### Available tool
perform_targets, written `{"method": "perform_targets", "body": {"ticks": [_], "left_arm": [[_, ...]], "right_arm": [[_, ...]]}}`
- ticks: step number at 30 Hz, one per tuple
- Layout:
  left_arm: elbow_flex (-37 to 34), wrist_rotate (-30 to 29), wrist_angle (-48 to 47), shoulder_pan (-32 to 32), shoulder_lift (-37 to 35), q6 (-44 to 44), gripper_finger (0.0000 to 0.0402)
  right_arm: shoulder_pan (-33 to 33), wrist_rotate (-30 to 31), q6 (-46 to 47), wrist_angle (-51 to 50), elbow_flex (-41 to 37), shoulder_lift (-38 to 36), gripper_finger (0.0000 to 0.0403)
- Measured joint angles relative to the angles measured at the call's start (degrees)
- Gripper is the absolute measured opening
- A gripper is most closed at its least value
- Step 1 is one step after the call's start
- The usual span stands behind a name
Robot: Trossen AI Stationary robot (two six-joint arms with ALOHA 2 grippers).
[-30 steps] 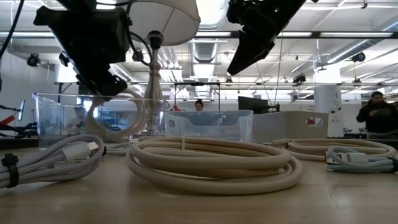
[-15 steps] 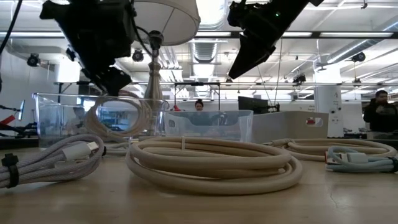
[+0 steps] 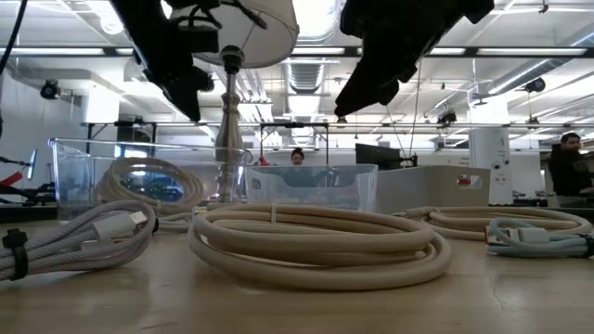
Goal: Pick & Place USB Port
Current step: Put the brown HDMI cable into the transparent bin
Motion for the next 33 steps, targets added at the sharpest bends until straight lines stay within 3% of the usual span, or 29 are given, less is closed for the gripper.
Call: {"method": "perform_targets", "body": {"ticks": [6, 15, 23, 33], "left_arm": [[0.6, 3.8, 4.7, -0.8, 0.0, 7.2, 0.0186], [0.4, 18.1, 17.6, -0.9, 0.2, 24.1, 0.0184], [0.3, 17.9, 19.3, -0.8, 0.2, 28.2, 0.0182], [0.2, 18.0, 19.3, -0.8, 0.2, 28.5, 0.0179]], "right_arm": [[4.6, -2.4, 6.5, 5.5, -3.9, 1.4, 0.0164], [10.1, -2.8, 7.3, 14.7, -2.3, 15.3, 0.0164], [10.0, -2.3, 8.6, 12.6, 3.8, 21.7, 0.0164], [10.0, -2.1, 9.2, 12.0, 3.6, 23.5, 0.0164]]}}
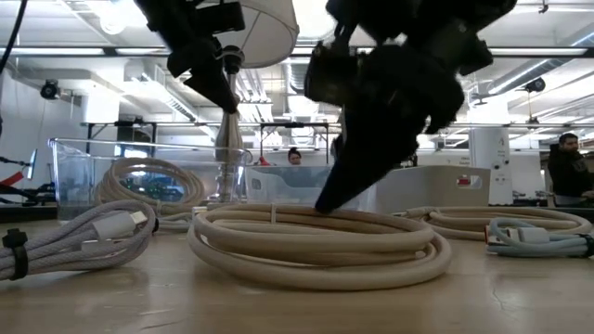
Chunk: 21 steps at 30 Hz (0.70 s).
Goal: Pick & Place USB Port
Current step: Put the brown HDMI cable into the transparent bin
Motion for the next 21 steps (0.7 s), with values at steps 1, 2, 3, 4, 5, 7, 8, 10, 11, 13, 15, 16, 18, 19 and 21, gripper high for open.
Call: {"method": "perform_targets", "body": {"ticks": [1, 2, 3, 4, 5, 7, 8, 10, 11, 13, 15, 16, 18, 19, 21], "left_arm": [[-0.1, 0.0, 0.0, 0.0, 0.0, 0.0, 0.0179], [-0.2, 0.0, 0.0, 0.0, 0.0, -0.1, 0.0179], [-0.3, 0.0, 0.1, 0.0, 0.0, -0.1, 0.0179], [-0.5, 0.0, 0.0, 0.0, 0.0, -0.1, 0.0179], [-0.6, 0.0, 0.0, 0.0, 0.0, -0.1, 0.0179], [-0.8, 0.0, 0.2, 0.0, 0.0, -0.1, 0.0179], [-0.8, 0.1, 0.2, 0.0, 0.0, -0.2, 0.0179], [-0.8, 0.6, 0.5, 0.0, 0.0, -0.2, 0.0179], [-0.8, 1.3, 0.9, 0.0, 0.0, -0.2, 0.0179], [-0.8, 2.1, 1.7, -0.1, 0.0, -0.2, 0.0179], [-0.8, 3.3, 2.9, -0.1, 0.0, -0.3, 0.0179], [-0.8, 4.0, 3.5, -0.1, 0.0, -0.3, 0.0178], [-0.8, 5.1, 5.2, -0.2, 0.0, -0.6, 0.0179], [-0.8, 5.8, 6.1, -0.2, 0.0, -0.9, 0.0179], [-0.8, 7.5, 7.4, -0.2, 0.0, -1.4, 0.0178]], "right_arm": [[0.0, 0.0, 0.0, -0.1, -0.2, 0.6, 0.0164], [0.0, 0.0, -0.1, -0.3, -0.3, 1.4, 0.0164], [0.0, 0.2, -0.2, -0.1, -0.2, 2.1, 0.0164], [0.0, 0.1, -0.2, 0.0, 0.0, 2.7, 0.0164], [0.0, 0.2, -0.2, 0.1, 0.0, 3.2, 0.0164], [0.0, -0.3, -1.2, 0.4, 0.1, 4.4, 0.0159], [0.0, -0.8, -2.2, 0.4, 0.1, 4.5, 0.0155], [0.0, -1.3, -4.0, 0.4, 0.1, 4.5, 0.014], [0.0, -1.3, -4.4, 0.4, 0.1, 4.2, 0.0131], [-0.1, -1.3, -5.2, 0.1, 0.0, 3.4, 0.0106], [-0.1, -1.5, -6.4, -0.2, -0.1, 2.5, 0.0078], [-0.1, -1.6, -7.1, -0.4, -0.1, 2.0, 0.0063], [-0.1, -2.5, -7.6, -1.4, -0.4, 0.6, 0.0039], [0.1, -2.6, -8.1, -1.5, -0.4, -0.3, 0.0034], [0.2, -2.4, -9.6, -1.7, -0.2, -2.3, 0.0034]]}}
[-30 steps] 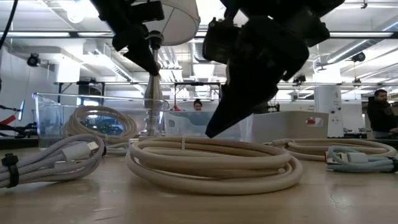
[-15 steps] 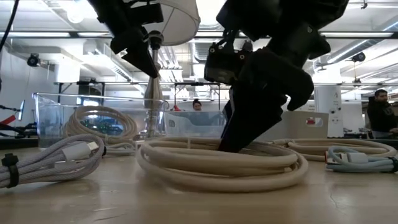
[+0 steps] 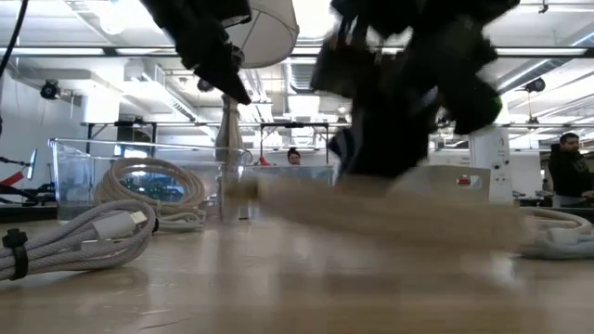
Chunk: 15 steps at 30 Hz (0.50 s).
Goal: Pick & Place USB Port
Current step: Put the brown HDMI cable into the transparent bin
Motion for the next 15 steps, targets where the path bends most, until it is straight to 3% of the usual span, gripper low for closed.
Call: {"method": "perform_targets", "body": {"ticks": [6, 12, 15], "left_arm": [[-0.3, 6.3, 1.6, -0.1, 0.0, -2.4, 0.0178], [-2.6, 11.0, 5.4, -0.2, 0.0, -13.3, 0.0179], [-4.8, 13.4, 10.4, -0.3, 0.0, -14.2, 0.0179]], "right_arm": [[0.2, 13.2, -5.6, -2.0, 0.6, -5.8, 0.0044], [0.1, 32.7, -8.1, -5.1, 0.7, -9.5, 0.0044], [0.1, 35.7, -9.9, -4.7, 0.6, -9.5, 0.0039]]}}
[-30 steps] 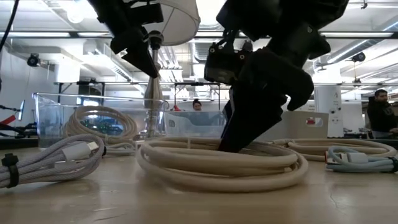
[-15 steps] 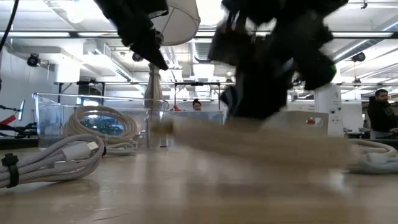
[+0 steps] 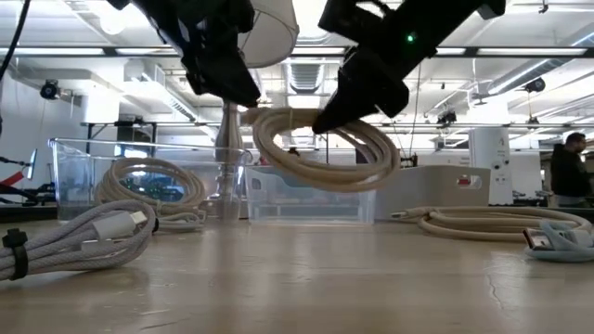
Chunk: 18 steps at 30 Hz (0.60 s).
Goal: Pick & Place USB Port
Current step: Put the brown HDMI cable into the transparent bin
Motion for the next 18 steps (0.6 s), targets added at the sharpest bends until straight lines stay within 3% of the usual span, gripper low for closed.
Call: {"method": "perform_targets", "body": {"ticks": [8, 14, 18], "left_arm": [[-7.2, 10.3, 19.0, 0.0, 0.0, -5.8, 0.0178], [-9.4, 9.9, 21.3, 0.0, 0.0, -5.9, 0.0178], [-10.0, 6.6, 21.6, 0.0, 0.0, -5.9, 0.0178]], "right_arm": [[-0.1, 4.8, -4.3, 1.3, 0.1, 0.5, 0.0045], [-0.2, 5.4, -6.3, 2.7, 0.1, 0.5, 0.0043], [-0.5, 5.8, -9.0, 5.7, 0.1, 0.5, 0.0044]]}}
